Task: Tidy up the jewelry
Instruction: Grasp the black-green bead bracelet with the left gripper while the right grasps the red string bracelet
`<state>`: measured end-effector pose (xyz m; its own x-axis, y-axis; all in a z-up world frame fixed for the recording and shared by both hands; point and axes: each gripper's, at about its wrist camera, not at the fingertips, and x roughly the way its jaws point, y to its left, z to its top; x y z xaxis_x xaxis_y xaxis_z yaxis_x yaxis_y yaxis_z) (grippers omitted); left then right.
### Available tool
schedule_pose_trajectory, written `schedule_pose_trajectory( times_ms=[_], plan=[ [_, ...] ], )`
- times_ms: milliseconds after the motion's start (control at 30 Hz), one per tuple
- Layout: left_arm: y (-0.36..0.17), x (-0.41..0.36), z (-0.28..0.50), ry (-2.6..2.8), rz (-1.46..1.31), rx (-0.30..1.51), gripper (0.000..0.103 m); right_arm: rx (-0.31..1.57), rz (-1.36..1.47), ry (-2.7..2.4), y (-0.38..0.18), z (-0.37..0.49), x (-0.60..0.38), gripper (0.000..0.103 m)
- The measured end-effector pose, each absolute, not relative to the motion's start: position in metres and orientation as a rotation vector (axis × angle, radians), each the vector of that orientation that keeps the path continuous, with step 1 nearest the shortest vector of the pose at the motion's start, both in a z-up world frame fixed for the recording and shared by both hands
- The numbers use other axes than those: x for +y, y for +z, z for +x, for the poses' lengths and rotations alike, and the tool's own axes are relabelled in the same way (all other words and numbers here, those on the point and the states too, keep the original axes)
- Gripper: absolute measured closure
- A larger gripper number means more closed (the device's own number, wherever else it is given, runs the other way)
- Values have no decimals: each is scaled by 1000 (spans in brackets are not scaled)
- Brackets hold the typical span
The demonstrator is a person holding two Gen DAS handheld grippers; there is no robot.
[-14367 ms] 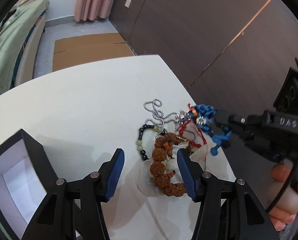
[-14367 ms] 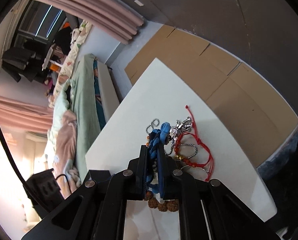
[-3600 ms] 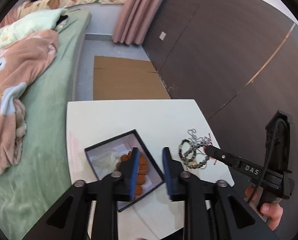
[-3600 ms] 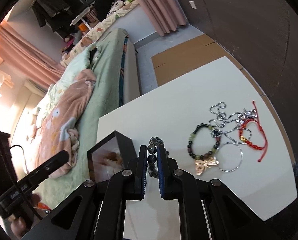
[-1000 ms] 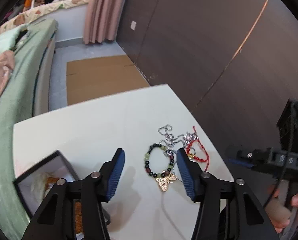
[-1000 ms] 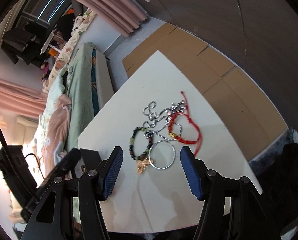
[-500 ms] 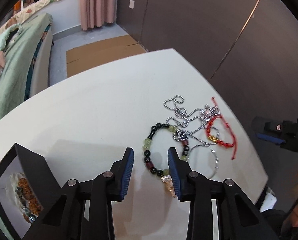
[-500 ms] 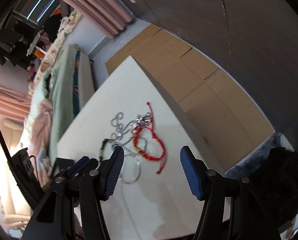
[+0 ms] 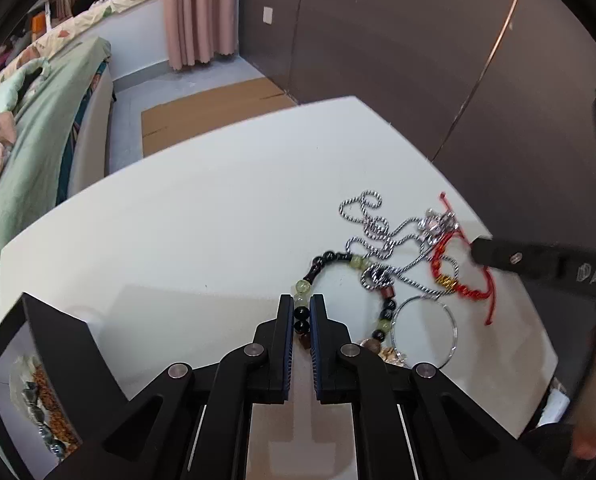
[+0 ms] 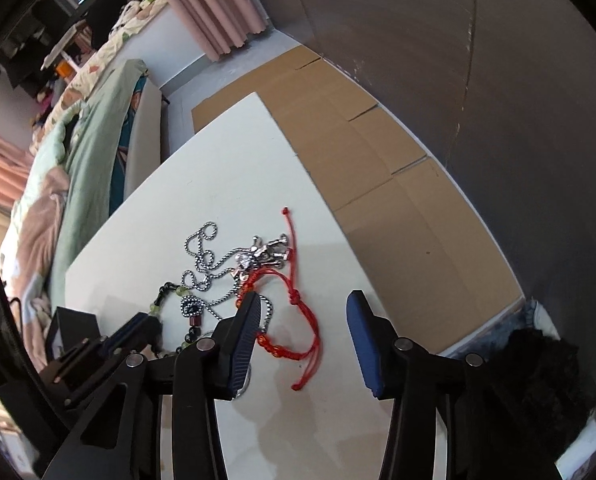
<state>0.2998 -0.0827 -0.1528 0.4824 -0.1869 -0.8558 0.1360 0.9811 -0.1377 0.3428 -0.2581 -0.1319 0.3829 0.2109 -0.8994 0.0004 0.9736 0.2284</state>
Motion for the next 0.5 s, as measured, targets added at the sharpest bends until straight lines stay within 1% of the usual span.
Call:
schedule_pose_trajectory(
  times_ms=[33,100,167,200,300,367,500],
  plan=[
    [-149,-81,299,-205,-67,1042,95,1172,186,136,-133,343,-255,59],
    [-142,-79,300,-218,-85,1029,95,1175,158,133,-135,345,-247,67],
    [-133,-74,297,-225,-98,1012,95,1166,119,116,-135,346,-241,72],
    [-130,-71,296,-228,-108,1006,95,1164,106,107,-136,347,-240,78],
    [-119,-65,292,-238,-132,987,95,1159,99,84,-137,348,-242,89],
    [-112,-61,289,-247,-151,973,95,1159,114,80,-137,347,-245,94],
    [-100,-55,285,-255,-172,947,95,1153,251,131,-133,341,-257,95]
  ],
)
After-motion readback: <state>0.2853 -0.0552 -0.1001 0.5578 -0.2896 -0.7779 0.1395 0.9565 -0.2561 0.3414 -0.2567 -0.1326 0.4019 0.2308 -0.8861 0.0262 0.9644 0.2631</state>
